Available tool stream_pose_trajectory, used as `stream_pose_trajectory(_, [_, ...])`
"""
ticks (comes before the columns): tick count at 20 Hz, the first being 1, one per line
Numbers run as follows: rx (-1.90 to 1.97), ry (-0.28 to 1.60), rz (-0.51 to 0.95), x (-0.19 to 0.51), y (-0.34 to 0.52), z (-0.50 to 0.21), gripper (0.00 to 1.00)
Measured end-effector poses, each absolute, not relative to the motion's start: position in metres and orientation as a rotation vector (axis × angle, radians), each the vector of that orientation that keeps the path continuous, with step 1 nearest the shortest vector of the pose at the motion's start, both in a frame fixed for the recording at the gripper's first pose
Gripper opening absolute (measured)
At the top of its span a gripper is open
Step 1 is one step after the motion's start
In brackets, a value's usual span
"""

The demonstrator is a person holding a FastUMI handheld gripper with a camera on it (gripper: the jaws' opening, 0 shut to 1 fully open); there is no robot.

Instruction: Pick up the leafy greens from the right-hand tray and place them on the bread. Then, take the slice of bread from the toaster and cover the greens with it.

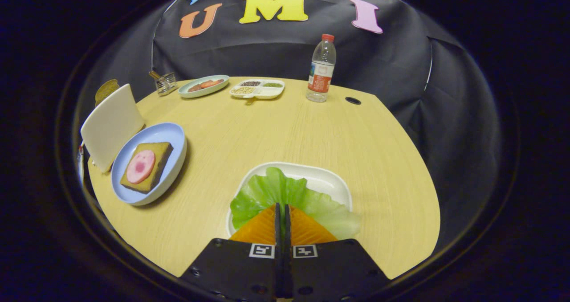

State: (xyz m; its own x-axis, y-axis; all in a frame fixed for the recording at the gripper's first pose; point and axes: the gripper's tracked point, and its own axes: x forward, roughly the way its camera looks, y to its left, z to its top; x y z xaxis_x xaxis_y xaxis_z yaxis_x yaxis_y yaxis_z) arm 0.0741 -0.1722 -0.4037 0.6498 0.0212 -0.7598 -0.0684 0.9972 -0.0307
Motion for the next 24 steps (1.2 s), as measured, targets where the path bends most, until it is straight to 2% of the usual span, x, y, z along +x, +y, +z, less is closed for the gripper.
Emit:
stream_pose_trajectory(10, [0.044,0.767,0.059,0.072,-0.139,-0.328,0.0])
stream_pose_trajectory(16, [0.068,0.729,0.142,0.079,-0.06,-0.289,0.0])
stream_pose_trajectory(24, [0.055,0.762,0.242,0.083,0.054,-0.304,0.0])
